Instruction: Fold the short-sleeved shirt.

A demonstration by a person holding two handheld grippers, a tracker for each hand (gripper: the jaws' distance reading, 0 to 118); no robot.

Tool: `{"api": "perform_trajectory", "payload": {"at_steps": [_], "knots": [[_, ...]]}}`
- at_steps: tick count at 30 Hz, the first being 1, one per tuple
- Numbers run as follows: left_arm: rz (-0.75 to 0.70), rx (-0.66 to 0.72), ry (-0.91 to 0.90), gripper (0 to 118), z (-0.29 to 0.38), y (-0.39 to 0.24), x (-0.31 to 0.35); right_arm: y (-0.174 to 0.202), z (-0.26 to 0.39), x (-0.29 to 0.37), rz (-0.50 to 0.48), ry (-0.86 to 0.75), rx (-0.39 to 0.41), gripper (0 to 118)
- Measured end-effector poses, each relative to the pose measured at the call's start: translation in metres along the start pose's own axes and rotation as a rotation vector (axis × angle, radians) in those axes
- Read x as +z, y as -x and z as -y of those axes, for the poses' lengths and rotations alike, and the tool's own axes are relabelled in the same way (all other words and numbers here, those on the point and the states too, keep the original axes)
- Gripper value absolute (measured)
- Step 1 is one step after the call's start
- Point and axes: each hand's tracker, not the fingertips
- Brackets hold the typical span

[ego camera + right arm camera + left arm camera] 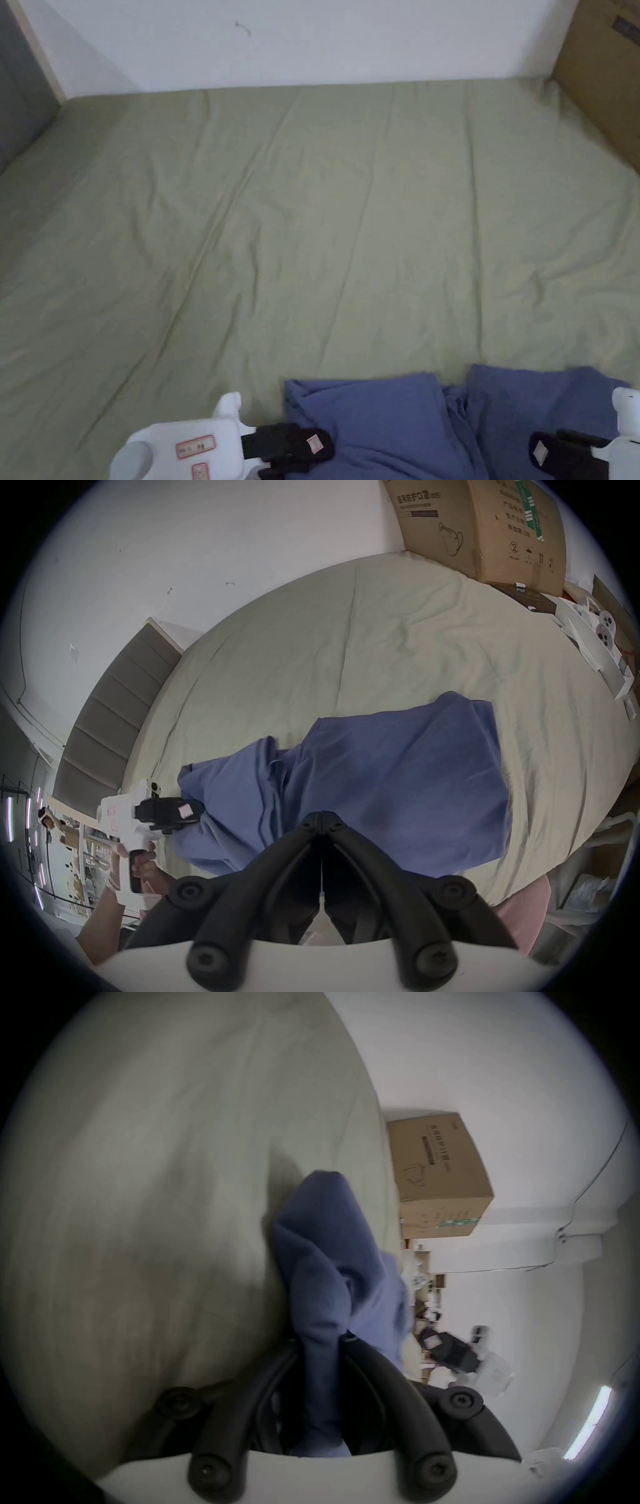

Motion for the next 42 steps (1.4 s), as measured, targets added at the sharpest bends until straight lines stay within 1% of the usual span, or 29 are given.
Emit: {"api": "perform_trajectory", "payload": {"at_steps": [1,3,5,6,8,11,12,15,18,19,21,23,25,27,29,30,31,34,37,39,42], "knots": [[-0.029,-0.014,0.0,10,-0.002,-0.005,0.005,0.003,-0.001,0.001,0.001,0.003,0.014,0],[-0.088,-0.12,0.03,10,-0.008,-0.009,0.014,0.007,-0.003,-0.002,0.001,0.012,0.04,0],[-0.099,-0.108,0.035,9,-0.013,-0.007,0.023,0.011,-0.006,-0.004,0.023,0.014,0.047,0],[-0.075,-0.106,0.034,9,-0.015,-0.006,0.031,0.013,-0.008,-0.005,0.023,0.013,0.043,0],[-0.106,-0.123,0.018,9,-0.027,0.004,0.047,0.016,-0.009,-0.007,0.016,0.005,0.026,0],[-0.181,-0.164,-0.002,9,-0.035,0.004,0.087,0.021,-0.009,-0.015,-0.016,0.013,0.008,0],[-0.206,-0.183,-0.015,9,-0.038,0.007,0.104,0.023,-0.009,-0.019,-0.016,0.021,0.012,0],[-0.299,-0.174,-0.059,9,-0.044,0.013,0.153,0.031,-0.005,-0.028,-0.016,0.046,0.032,0],[-0.412,-0.162,-0.11,9,-0.05,0.016,0.196,0.039,0.0,-0.029,-0.042,0.053,0.048,0],[-0.436,-0.15,-0.123,9,-0.053,0.014,0.207,0.04,0.001,-0.03,-0.044,0.054,0.053,0],[-0.503,-0.182,-0.145,9,-0.054,0.004,0.222,0.041,0.003,-0.03,-0.041,0.058,0.059,0],[-0.534,-0.199,-0.154,9,-0.057,-0.008,0.228,0.038,0.006,-0.028,-0.052,0.054,0.053,0],[-0.547,-0.204,-0.166,9,-0.056,-0.027,0.224,0.032,0.008,-0.025,-0.065,0.045,0.035,0],[-0.597,-0.226,-0.176,9,-0.054,-0.052,0.213,0.025,0.011,-0.022,-0.069,0.036,0.022,0],[-0.634,-0.335,-0.162,9,-0.049,-0.08,0.199,0.015,0.013,-0.019,-0.067,0.028,0.005,0],[-0.636,-0.359,-0.149,9,-0.045,-0.098,0.189,0.01,0.014,-0.017,-0.065,0.023,-0.001,0],[-0.632,-0.367,-0.135,9,-0.034,-0.123,0.172,0.004,0.015,-0.015,-0.063,0.018,-0.007,0],[-0.621,-0.394,-0.132,9,-0.019,-0.161,0.132,-0.013,0.019,-0.011,-0.053,0.001,-0.027,0],[-0.578,-0.408,-0.081,9,-0.013,-0.174,0.082,-0.033,0.023,-0.009,-0.059,-0.01,-0.085,0],[-0.545,-0.442,-0.036,9,0.004,-0.185,0.041,-0.044,0.025,-0.007,-0.061,-0.01,-0.111,0],[-0.492,-0.442,0.033,9,0.011,-0.187,-0.011,-0.058,0.028,-0.004,-0.051,-0.015,-0.131,0]]}}
